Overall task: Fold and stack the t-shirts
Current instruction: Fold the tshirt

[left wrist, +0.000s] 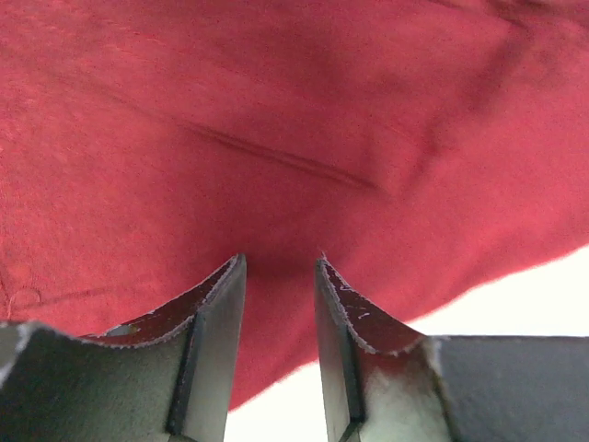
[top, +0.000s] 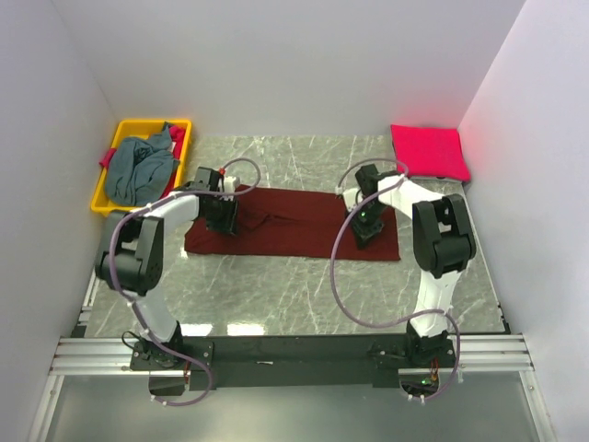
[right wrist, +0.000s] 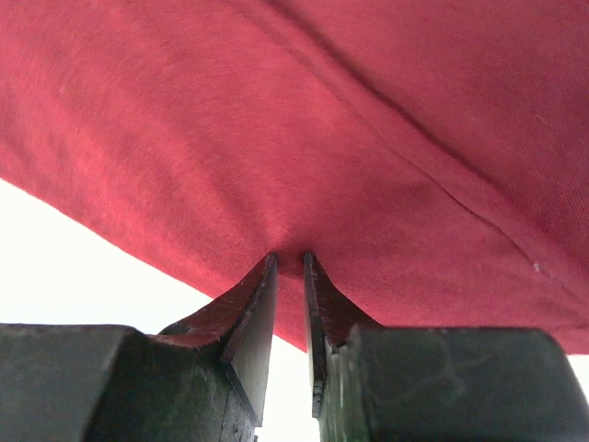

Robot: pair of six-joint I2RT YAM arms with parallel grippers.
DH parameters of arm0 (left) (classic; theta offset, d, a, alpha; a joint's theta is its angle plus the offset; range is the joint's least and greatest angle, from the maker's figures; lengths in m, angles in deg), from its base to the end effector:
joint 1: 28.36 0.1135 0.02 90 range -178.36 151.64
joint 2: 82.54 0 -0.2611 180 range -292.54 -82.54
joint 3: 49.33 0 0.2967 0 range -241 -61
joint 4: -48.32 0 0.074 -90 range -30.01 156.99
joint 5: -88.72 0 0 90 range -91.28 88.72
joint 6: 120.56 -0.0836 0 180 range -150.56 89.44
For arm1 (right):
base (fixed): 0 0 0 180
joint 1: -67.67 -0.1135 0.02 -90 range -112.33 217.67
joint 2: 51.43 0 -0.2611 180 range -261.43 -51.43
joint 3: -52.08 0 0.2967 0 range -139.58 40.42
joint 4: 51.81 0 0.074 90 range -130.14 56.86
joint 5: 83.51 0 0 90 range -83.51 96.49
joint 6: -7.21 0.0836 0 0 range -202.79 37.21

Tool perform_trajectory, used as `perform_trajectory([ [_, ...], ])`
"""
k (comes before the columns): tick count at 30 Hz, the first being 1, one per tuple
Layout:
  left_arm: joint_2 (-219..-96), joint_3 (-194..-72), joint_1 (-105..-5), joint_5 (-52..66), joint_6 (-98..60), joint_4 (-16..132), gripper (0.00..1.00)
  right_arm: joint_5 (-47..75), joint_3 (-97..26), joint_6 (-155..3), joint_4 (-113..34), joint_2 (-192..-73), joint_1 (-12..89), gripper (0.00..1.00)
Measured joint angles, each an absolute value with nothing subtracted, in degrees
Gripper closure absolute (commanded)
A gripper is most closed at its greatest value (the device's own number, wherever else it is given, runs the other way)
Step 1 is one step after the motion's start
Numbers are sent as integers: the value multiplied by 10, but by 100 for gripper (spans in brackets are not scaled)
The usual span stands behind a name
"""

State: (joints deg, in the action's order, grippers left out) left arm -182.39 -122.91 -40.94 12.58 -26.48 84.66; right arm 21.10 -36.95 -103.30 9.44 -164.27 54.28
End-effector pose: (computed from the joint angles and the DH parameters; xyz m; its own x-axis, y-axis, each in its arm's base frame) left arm 0.3881 -0.1071 0.1017 -0.8871 0.1272 -0.4437 0.2566 0.9350 -0.2449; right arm 0.3902 0.1146 0.0800 -0.8218 -0.5442 -0.1687 -0.5693 0.7961 0.2052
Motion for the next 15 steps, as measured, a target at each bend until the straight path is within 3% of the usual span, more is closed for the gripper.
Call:
perform_trajectory([
  [3, -1867, -1262, -401, 110, -264, 857, 59, 215, -334, -1042, 100, -1620, 512, 75],
  [5, -1903, -1307, -395, 102, -265, 862, 65, 234, -306, -1049, 105, -1602, 484, 75],
  [9, -2008, -1456, -388, 110, -273, 886, 66, 296, -261, -1059, 124, -1579, 417, 74],
  [15, -2089, -1591, -387, 116, -306, 892, 55, 393, -258, -1067, 164, -1542, 376, 71],
])
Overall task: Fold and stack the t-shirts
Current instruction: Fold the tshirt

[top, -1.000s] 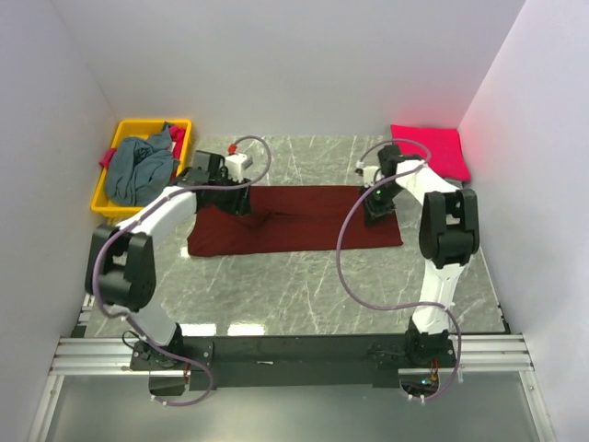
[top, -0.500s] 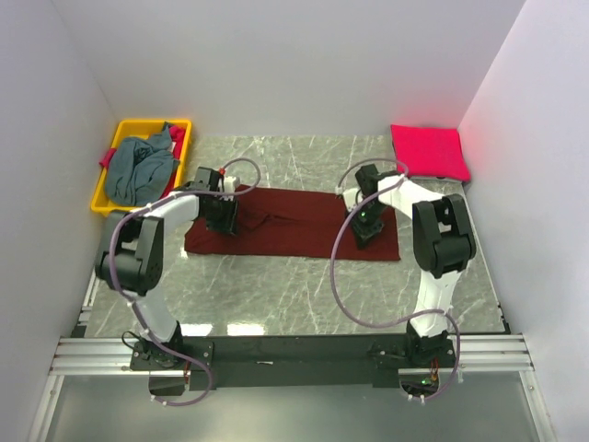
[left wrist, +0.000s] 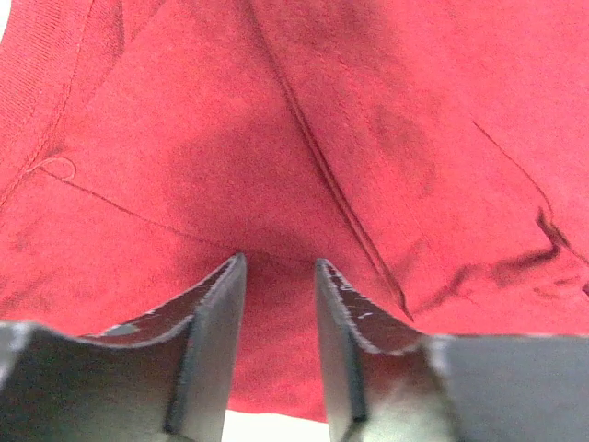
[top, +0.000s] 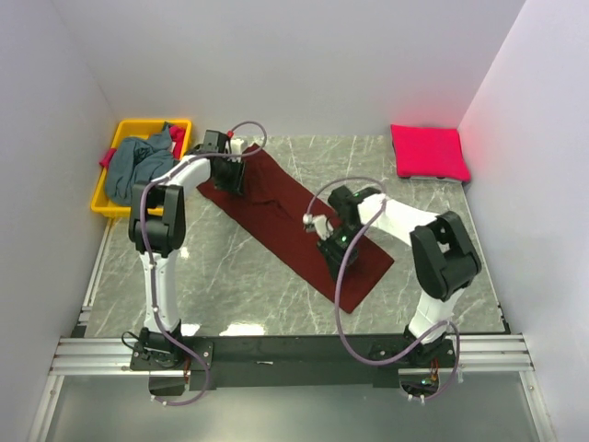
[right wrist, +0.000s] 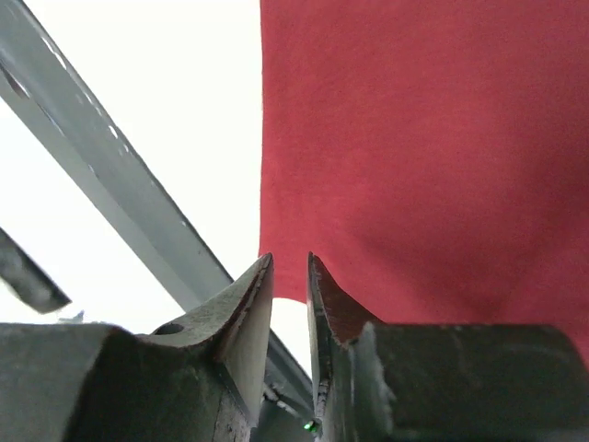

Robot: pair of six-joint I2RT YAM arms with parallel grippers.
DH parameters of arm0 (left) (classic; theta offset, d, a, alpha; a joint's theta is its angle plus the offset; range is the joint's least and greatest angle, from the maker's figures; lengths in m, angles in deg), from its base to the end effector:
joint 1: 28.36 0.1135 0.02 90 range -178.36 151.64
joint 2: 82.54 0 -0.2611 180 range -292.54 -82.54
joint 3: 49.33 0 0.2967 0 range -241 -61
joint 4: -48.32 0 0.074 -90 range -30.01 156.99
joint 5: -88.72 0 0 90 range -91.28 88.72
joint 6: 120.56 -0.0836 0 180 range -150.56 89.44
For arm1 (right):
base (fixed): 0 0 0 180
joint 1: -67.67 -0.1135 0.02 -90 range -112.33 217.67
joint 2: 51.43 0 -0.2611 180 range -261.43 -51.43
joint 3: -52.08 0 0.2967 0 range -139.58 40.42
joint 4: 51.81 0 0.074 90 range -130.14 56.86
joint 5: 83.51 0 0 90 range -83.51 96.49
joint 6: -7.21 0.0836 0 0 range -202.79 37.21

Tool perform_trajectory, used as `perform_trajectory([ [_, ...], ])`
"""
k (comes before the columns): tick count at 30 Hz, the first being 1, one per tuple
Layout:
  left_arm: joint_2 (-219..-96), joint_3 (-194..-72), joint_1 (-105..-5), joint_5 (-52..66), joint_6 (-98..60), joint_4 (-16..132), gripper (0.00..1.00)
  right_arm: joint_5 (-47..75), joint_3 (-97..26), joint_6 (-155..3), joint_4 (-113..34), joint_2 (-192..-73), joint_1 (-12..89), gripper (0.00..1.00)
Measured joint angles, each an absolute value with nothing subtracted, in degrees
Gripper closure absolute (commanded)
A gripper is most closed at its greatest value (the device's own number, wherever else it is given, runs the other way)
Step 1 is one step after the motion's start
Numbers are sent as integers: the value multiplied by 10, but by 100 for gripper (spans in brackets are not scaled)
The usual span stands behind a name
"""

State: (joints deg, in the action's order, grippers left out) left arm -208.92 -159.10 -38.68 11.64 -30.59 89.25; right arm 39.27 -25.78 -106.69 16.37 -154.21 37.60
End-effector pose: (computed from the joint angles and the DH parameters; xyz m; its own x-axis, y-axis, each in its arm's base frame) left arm 0.5305 -0.1156 0.1077 -0.8300 0.1516 -0.5368 0.2931 0.9373 -0.1884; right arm 0.2707 0.2090 0.0990 -0.6296 -0.7581 -0.1696 -0.7121 0.4759 0.5162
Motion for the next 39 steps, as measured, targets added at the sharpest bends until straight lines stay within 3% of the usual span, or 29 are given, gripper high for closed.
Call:
perform_trajectory([
  [5, -2040, -1566, -387, 121, -321, 889, 46, 370, -310, -1058, 156, -1516, 420, 71],
  [11, -1903, -1489, -386, 143, -316, 874, 46, 304, -340, -1041, 121, -1560, 428, 74],
  [16, -1869, -1434, -386, 146, -299, 854, 49, 276, -335, -1030, 100, -1625, 425, 76],
  [22, -1887, -1397, -386, 145, -280, 856, 49, 282, -321, -1027, 96, -1618, 394, 76],
  [26, -1905, -1398, -386, 145, -272, 849, 51, 311, -304, -1027, 95, -1612, 317, 77],
  [32, -1991, -1433, -387, 145, -264, 848, 54, 425, -297, -1031, 92, -1609, 170, 64],
  [35, -2030, -1487, -390, 150, -264, 855, 55, 463, -298, -1031, 96, -1591, 181, 62],
  [39, -2107, -1599, -410, 157, -265, 867, 55, 501, -314, -1020, 95, -1541, 266, 62],
])
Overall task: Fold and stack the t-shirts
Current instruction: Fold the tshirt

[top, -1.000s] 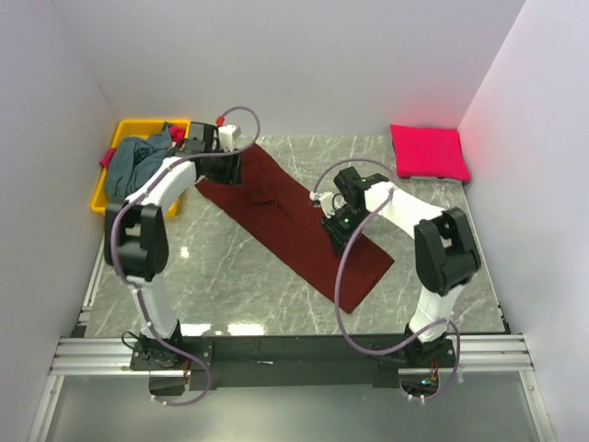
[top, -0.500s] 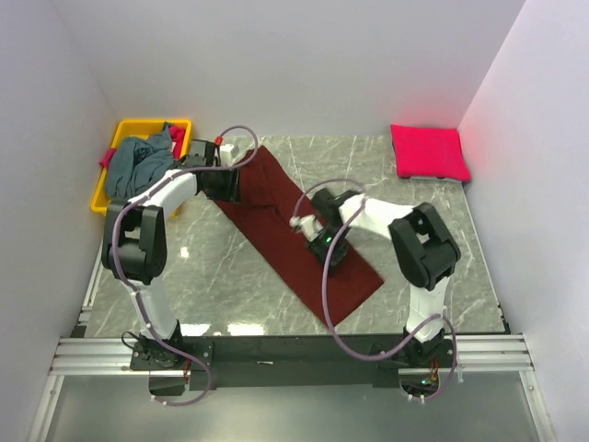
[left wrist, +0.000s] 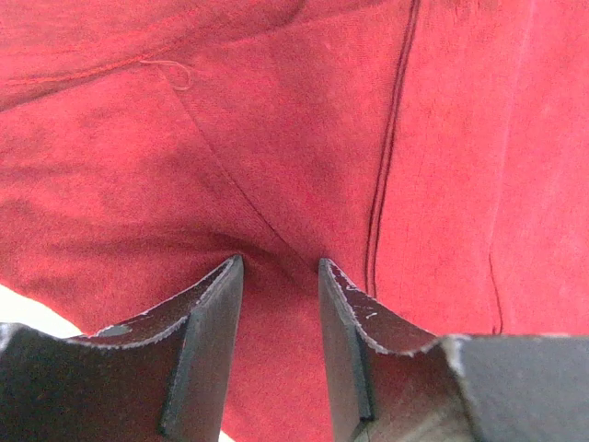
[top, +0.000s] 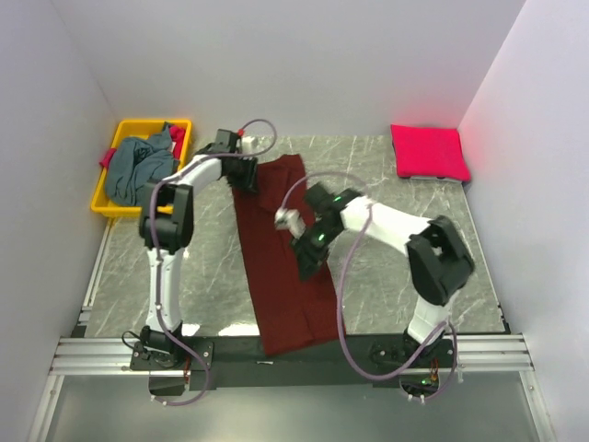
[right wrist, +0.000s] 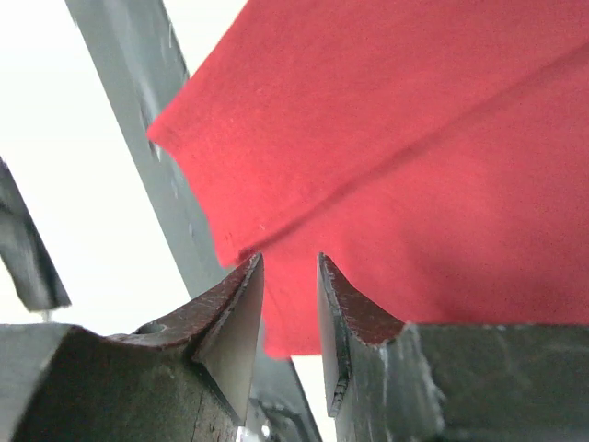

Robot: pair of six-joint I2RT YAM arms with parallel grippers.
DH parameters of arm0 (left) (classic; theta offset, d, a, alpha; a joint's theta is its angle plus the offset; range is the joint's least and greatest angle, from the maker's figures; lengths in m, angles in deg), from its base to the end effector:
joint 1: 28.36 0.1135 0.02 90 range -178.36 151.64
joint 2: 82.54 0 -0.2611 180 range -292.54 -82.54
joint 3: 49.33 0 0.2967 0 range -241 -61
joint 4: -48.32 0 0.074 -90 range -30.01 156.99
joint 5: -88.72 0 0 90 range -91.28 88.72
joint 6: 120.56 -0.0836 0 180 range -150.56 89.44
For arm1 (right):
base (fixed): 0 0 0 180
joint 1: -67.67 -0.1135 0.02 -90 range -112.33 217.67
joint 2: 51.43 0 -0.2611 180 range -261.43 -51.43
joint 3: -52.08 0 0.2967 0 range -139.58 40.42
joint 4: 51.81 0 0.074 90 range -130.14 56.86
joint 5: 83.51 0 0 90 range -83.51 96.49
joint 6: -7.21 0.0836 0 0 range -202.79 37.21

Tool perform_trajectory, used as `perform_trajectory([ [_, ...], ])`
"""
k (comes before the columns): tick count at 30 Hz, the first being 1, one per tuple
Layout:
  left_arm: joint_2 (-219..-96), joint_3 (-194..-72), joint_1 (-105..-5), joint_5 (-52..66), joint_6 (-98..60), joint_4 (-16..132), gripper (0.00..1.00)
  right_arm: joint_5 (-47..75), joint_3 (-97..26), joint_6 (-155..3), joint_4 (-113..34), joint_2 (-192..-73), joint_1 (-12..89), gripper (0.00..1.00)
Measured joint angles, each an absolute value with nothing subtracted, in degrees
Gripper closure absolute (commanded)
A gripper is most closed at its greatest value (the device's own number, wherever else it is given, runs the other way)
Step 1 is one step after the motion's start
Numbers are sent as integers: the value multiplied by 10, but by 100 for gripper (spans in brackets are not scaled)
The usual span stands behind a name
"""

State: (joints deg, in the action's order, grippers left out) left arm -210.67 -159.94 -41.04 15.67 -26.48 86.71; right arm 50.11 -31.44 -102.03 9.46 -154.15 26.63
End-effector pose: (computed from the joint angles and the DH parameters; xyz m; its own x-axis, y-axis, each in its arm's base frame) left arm 0.5317 -0.1446 0.1021 -0.8322 0.1175 -0.5419 0.3110 0.9080 -0.2807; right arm 0.2487 0.2930 0.1380 -0.5173 -0.7666 -0.3805 -0.7752 0.2313 0.5878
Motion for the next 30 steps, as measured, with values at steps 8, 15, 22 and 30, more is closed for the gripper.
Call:
perform_trajectory([
  [8, -2230, -1803, -453, 181, -264, 873, 45, 473, -358, -960, 45, -1503, 434, 63],
  [15, -2084, -1647, -444, 185, -267, 837, 40, 418, -448, -910, 4, -1575, 447, 64],
  [22, -1882, -1458, -432, 240, -252, 796, 46, 400, -483, -852, -42, -1648, 447, 64],
  [30, -1944, -1354, -437, 278, -222, 790, 56, 397, -507, -803, -80, -1729, 447, 64],
])
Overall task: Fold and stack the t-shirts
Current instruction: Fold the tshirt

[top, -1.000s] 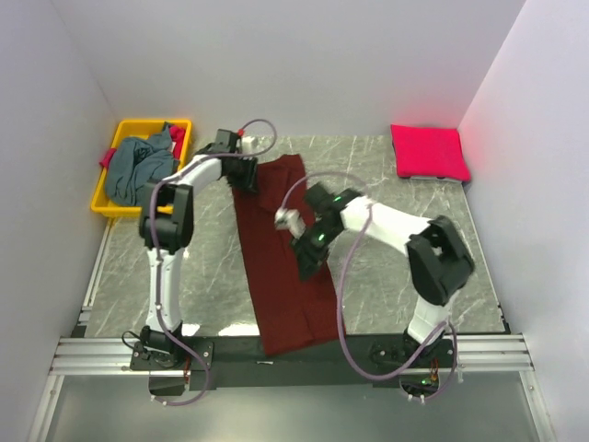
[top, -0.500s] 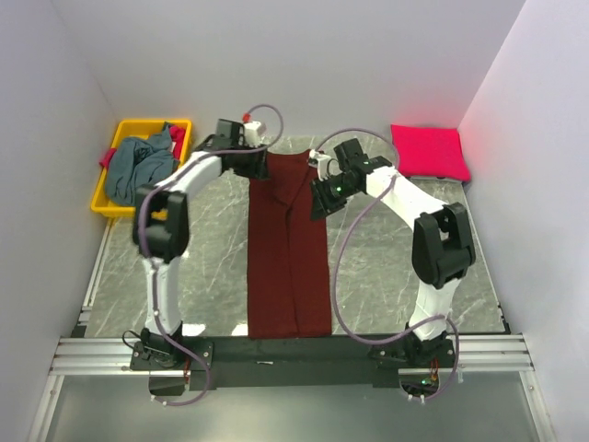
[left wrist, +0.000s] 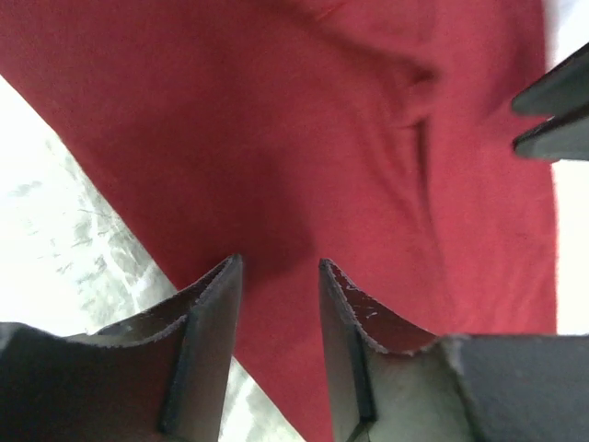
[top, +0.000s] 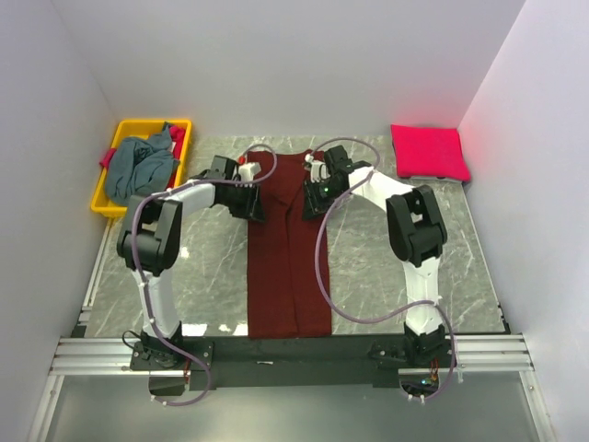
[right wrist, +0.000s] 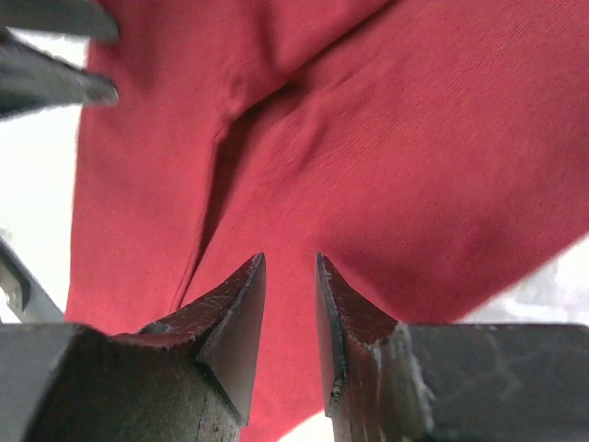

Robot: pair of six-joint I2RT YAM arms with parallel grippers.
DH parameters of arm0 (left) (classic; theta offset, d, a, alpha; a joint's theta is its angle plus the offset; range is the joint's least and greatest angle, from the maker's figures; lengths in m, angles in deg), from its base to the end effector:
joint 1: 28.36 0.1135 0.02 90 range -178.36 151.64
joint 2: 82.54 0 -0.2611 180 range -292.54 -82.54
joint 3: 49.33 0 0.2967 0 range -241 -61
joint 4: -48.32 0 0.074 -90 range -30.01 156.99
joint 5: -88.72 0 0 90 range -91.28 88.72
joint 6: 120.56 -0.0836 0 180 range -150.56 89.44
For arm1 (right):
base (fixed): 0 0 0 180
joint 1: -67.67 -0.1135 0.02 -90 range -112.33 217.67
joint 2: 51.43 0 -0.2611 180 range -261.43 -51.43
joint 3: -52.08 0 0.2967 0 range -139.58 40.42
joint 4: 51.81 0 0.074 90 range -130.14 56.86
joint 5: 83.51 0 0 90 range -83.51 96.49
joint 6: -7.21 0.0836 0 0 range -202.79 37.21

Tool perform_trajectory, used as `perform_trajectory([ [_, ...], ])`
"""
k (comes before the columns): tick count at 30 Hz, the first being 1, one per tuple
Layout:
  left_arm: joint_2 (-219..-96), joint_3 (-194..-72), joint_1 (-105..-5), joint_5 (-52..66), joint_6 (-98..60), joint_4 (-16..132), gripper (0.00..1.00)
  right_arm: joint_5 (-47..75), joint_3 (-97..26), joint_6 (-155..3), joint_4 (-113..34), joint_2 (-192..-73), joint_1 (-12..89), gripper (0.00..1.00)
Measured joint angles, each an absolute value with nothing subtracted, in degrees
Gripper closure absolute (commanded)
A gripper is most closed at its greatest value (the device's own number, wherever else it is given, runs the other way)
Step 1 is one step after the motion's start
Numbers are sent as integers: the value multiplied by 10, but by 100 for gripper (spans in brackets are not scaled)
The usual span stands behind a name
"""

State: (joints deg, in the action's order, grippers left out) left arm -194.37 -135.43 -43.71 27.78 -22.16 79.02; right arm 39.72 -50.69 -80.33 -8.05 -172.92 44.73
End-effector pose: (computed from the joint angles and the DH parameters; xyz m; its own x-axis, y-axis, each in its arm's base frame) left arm 0.4383 -0.1624 0.1045 -0.8665 0.1054 -0.4879 0.3678 0.7958 -0.4811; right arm 0.4462 0.2386 0.1133 -0.8400 -0.3165 -0.4408 -0.5236 0.6858 0.5054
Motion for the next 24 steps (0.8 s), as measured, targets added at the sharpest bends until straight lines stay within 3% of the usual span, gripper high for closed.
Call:
perform_trajectory([
  [12, -2050, -1460, -422, 316, -212, 791, 56, 394, -592, -746, -115, -1822, 481, 65],
  [24, -2100, -1533, -407, 334, -201, 785, 52, 407, -780, -731, -99, -1935, 521, 64],
])
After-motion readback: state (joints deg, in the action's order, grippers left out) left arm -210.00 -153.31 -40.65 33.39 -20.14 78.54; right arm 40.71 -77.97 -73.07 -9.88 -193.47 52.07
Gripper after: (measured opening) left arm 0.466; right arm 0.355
